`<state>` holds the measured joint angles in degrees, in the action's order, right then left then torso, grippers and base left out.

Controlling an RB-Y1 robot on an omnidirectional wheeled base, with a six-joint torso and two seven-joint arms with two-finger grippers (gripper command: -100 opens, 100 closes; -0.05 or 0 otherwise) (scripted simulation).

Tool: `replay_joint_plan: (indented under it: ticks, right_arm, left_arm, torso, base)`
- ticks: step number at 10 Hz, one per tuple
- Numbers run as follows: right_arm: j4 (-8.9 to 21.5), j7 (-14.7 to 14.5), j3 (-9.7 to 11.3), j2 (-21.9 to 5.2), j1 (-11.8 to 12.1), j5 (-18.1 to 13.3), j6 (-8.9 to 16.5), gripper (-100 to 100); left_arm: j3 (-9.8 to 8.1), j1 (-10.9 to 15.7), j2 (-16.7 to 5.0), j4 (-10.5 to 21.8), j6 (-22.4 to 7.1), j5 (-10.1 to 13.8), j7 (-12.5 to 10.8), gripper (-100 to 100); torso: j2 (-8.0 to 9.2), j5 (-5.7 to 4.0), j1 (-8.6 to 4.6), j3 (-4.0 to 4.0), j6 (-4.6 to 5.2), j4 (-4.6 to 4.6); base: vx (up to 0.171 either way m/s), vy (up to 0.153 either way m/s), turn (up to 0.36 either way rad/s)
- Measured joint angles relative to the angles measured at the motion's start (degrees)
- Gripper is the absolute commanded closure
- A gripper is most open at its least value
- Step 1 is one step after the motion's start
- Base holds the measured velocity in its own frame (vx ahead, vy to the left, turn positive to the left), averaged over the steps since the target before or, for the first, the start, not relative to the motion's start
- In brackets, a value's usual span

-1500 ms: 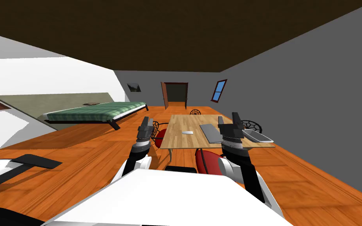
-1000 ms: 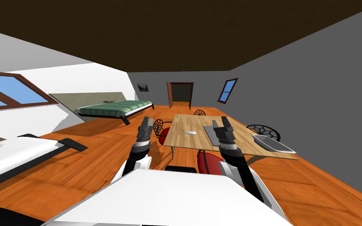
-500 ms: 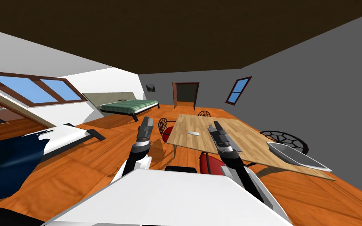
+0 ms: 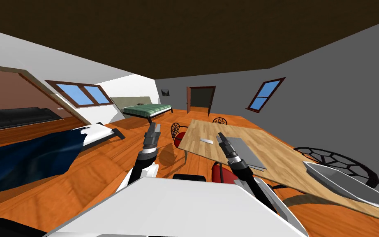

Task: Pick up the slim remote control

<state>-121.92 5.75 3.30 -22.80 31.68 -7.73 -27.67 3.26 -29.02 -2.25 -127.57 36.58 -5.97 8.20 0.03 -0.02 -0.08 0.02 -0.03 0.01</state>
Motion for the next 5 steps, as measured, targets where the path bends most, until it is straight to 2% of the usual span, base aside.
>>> replay_joint_plan:
  ticks: [4, 5]
  right_arm:
    - [5.00, -1.08, 1.63, -5.43, 1.54, -1.53, -1.16, -100]
    - [5.68, -1.16, 1.76, -6.98, 1.77, -1.71, -1.25, -100]
  left_arm:
    - [0.00, 0.00, 0.00, 0.00, 0.00, 0.00, 0.00, 0]
    - [-0.01, -0.01, 0.00, 0.00, 0.00, 0.00, 0.00, 0]
  torso:
    - [0.01, 0.00, 0.00, 0.00, 0.02, 0.00]
    - [-0.01, 0.00, -0.01, 0.00, 0.05, 0.00]
  base:
    - [-0.017, -0.008, 0.228]
    - [-0.015, -0.005, 0.320]
